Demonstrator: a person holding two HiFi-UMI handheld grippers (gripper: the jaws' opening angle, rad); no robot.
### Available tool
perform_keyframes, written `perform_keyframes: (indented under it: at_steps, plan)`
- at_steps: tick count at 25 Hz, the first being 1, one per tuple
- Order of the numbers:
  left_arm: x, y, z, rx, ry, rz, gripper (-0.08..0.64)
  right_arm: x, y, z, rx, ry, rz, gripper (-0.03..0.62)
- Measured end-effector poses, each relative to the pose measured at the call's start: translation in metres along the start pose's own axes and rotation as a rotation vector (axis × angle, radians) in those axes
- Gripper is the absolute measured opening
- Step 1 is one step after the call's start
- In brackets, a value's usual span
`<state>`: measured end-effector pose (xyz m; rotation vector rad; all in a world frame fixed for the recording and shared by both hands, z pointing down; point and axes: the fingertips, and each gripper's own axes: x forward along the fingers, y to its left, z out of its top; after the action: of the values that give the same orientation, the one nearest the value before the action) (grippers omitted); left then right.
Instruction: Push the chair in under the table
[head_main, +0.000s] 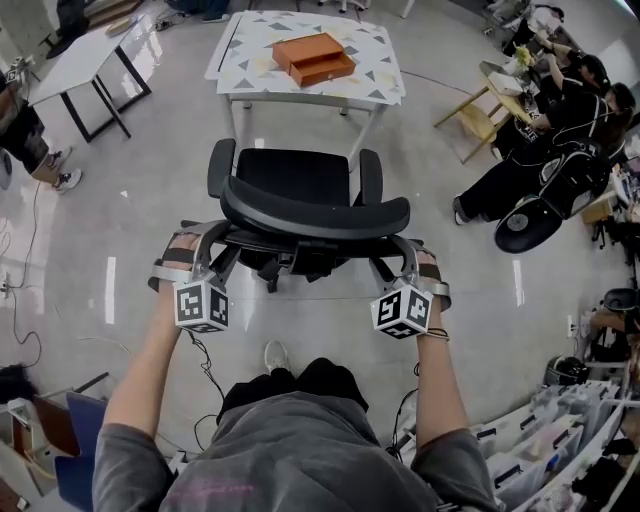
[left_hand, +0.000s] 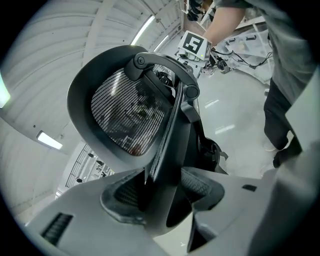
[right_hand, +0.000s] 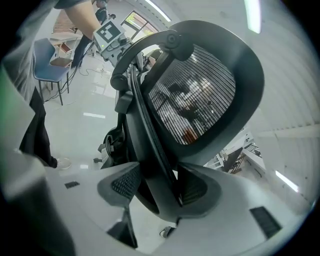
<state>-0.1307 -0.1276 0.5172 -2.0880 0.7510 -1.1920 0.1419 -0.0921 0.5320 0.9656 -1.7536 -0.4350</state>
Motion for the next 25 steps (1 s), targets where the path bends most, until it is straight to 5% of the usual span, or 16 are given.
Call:
perform_keyframes:
  at_steps: [25]
  plan:
    - [0.148,0.106,-0.004,-0.034,0.051,-0.050,0.222,0.124,-0.117,-0.008,-0.008,-0.072,0.018,0.226]
